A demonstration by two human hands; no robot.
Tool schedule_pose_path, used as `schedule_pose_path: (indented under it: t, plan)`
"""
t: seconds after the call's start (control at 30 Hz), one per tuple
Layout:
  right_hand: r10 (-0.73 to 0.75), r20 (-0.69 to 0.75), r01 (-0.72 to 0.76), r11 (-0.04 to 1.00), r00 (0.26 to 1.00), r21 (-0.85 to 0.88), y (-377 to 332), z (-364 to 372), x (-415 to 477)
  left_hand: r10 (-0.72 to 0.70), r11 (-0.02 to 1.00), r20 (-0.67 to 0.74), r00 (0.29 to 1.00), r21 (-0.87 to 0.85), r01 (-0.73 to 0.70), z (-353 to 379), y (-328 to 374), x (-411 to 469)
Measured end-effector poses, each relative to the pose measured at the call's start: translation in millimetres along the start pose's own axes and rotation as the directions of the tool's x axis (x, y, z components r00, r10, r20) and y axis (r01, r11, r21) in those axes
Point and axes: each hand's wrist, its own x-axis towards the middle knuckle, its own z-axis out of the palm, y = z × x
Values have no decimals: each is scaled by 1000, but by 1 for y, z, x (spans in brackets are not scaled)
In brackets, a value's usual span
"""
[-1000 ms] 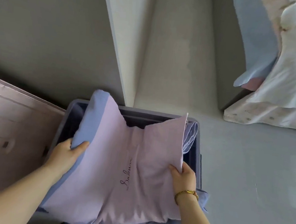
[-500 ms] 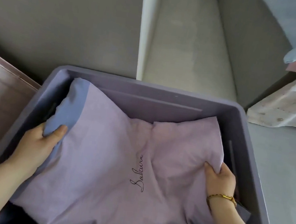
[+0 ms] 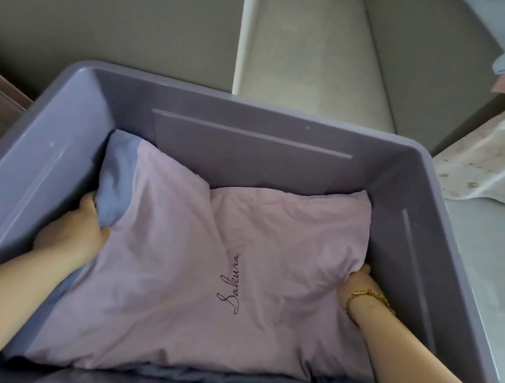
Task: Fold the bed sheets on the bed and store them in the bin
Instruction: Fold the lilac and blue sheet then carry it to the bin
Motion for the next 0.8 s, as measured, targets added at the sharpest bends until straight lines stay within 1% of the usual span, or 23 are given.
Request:
schedule_pose_path:
  t: [0.13, 0.3, 0.4, 0.47, 0.53, 0.6, 0.63, 0.7, 0.77, 0.8]
  plan:
    - [-10, 2, 10, 1000, 1000, -19, 0, 1, 3, 7, 1000, 14, 1000, 4, -7, 0, 0, 2]
    - [-18, 21, 17, 999, 1000, 46, 2, 2, 7, 6, 998, 21, 1000, -67, -5, -1, 0, 0]
    - [-39, 7, 39, 997, 999, 68, 2, 0, 9, 46, 978, 6, 999, -203, -44, -5, 0, -1]
    - [-101, -4, 101, 993, 995, 69, 1, -3, 7, 73, 941, -11, 997, -330, -72, -12, 3, -6]
    - [-178, -6, 178, 980, 984, 92, 0, -9, 3, 91, 889, -69, 993, -444, -112, -22, 4, -10]
    - [-241, -20, 241, 962, 970, 130, -2, -17, -6, 101, 850, -155, 983, -500, -167, -35, 5, -16]
    - [-264, -29, 265, 949, 964, 169, -2, -22, -10, 108, 839, -199, 974, -507, -197, -41, 3, -19]
    - [-282, -37, 278, 903, 959, 328, -3, -32, -19, 107, 811, -250, 962, -538, -230, -56, 1, -25]
    - [-298, -13, 268, 839, 954, 473, -3, -39, -27, 123, 785, -287, 950, -558, -270, -73, -3, -30]
    - [-307, 10, 258, 817, 952, 516, -4, -40, -32, 132, 785, -286, 949, -555, -277, -83, -4, -37]
